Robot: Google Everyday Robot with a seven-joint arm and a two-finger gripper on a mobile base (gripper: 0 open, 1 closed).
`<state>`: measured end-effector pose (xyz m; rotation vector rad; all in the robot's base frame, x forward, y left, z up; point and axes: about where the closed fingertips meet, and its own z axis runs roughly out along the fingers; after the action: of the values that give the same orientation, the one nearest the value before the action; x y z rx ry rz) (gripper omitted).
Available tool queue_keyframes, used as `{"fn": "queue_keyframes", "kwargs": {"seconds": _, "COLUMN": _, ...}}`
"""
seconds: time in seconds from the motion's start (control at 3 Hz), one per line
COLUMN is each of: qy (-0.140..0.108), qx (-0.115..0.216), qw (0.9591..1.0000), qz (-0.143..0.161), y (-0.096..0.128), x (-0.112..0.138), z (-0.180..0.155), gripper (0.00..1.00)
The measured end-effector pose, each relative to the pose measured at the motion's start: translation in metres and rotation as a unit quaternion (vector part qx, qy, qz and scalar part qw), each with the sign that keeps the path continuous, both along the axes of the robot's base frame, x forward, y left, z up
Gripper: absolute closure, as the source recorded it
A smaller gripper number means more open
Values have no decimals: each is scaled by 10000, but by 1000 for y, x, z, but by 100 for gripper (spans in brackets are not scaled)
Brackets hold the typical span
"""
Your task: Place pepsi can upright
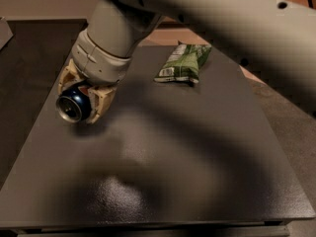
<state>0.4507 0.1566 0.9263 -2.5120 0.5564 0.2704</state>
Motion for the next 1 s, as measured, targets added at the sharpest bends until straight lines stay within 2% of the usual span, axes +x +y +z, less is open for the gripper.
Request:
{"fn": "queue_keyframes", "kwargs": {"seconds": 0.33, "qy": 253, "qx": 434, "qw": 9985, "qz": -223, "y": -9, "x": 1, "z": 6, "gripper": 100}}
{"fn": "queue_keyframes", "kwargs": {"seconds": 0.67, "qy": 482, "qx": 907, "qw": 9938, "qz": -424, "y": -15, "x": -1, "z": 15, "gripper": 100}}
{"fn": "queue_keyframes", "kwargs": {"seconds": 1.0, "qy": 730, "qx": 1353, "qw": 9865, "qz": -560, "y": -22, "x": -2, "z": 29, "gripper": 100}}
